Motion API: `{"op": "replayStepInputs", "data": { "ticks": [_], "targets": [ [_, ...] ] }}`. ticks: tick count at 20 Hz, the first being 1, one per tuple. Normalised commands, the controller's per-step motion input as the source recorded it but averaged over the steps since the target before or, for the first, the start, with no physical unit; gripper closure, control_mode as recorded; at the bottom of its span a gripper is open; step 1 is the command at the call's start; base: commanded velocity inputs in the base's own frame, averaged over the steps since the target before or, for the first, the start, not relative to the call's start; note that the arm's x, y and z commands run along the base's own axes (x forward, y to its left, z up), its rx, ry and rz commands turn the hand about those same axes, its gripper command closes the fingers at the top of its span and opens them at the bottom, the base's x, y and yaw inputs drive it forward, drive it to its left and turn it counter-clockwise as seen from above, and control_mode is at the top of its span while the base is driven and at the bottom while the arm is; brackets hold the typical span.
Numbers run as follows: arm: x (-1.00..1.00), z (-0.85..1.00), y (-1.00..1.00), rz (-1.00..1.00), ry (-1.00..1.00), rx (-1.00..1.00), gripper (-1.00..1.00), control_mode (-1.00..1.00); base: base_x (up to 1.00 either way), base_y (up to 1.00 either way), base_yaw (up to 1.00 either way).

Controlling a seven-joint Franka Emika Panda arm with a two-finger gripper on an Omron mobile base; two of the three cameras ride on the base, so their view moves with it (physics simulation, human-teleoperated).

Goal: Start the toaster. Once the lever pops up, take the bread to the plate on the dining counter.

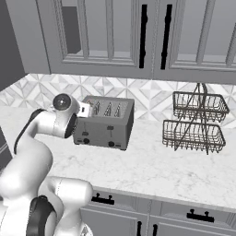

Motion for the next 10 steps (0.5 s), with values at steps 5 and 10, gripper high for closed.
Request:
{"op": "replayStepInputs", "data": {
  "ticks": [5, 10],
  "targets": [
    [0.12, 0.00, 0.19, 0.00, 0.00, 0.00, -1.00, -1.00, 0.00, 0.00, 0.00],
    [0.09, -0.10, 0.05, -0.02, -0.02, 0.00, -1.00, -1.00, 0.00, 0.00, 0.00]
  ]
}}
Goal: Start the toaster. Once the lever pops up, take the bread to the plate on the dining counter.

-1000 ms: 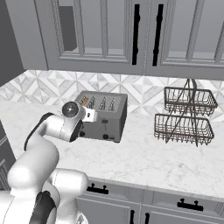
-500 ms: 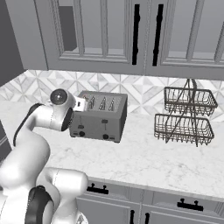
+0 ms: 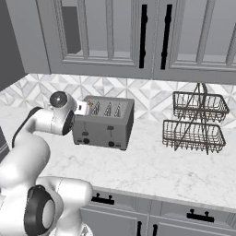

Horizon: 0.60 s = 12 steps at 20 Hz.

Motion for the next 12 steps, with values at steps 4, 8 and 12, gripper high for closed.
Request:
{"op": "replayStepInputs", "data": {
  "ticks": [4, 8, 12],
  "targets": [
    [0.00, -0.19, 0.00, -0.15, -0.05, 0.00, -1.00, -1.00, 0.00, 0.00, 0.00],
    [0.00, -0.05, -0.08, -0.23, -0.03, 0.00, -1.00, -1.00, 0.00, 0.00, 0.00],
    [0.10, 0.06, 0.00, -0.04, 0.00, 0.00, -1.00, -1.00, 0.00, 0.00, 0.00]
  ]
}}
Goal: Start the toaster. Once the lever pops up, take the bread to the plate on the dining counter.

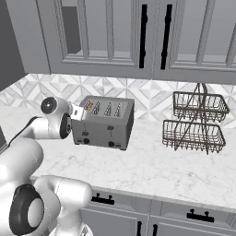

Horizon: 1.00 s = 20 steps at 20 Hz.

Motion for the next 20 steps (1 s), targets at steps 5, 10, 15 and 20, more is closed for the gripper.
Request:
{"op": "replayStepInputs", "data": {
  "ticks": [5, 10, 15, 20],
  "targets": [
    [0.19, 0.04, 0.00, 0.03, 0.00, 0.00, -1.00, -1.00, 0.00, 0.00, 0.00],
    [0.14, 0.00, 0.00, 0.04, 0.00, 0.00, -1.00, -1.00, 0.00, 0.00, 0.00],
    [0.18, 0.00, 0.00, 0.03, 0.00, 0.00, -1.00, -1.00, 0.00, 0.00, 0.00],
    [0.22, 0.00, 0.00, 0.04, 0.00, 0.00, -1.00, -1.00, 0.00, 0.00, 0.00]
  ]
}}
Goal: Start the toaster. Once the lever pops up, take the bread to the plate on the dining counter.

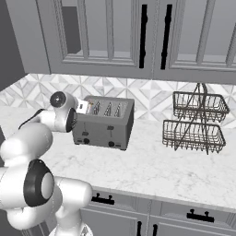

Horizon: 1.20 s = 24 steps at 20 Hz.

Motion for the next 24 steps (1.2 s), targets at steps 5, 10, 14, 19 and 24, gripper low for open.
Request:
{"op": "replayStepInputs", "data": {
  "ticks": [5, 10, 14, 19, 24],
  "targets": [
    [0.20, -0.06, 0.00, 0.01, 0.00, -0.02, -1.00, -1.00, 0.00, 0.00, 0.00],
    [0.15, -0.11, 0.00, 0.00, 0.00, -0.04, -1.00, -1.00, 0.00, 0.00, 0.00],
    [0.09, -0.07, 0.00, 0.00, 0.00, -0.02, -1.00, -1.00, 0.00, 0.00, 0.00],
    [0.22, 0.00, 0.00, 0.00, 0.00, 0.00, -1.00, -1.00, 0.00, 0.00, 0.00],
    [0.29, 0.00, 0.00, 0.00, 0.00, 0.00, -1.00, -1.00, 0.00, 0.00, 0.00]
  ]
}}
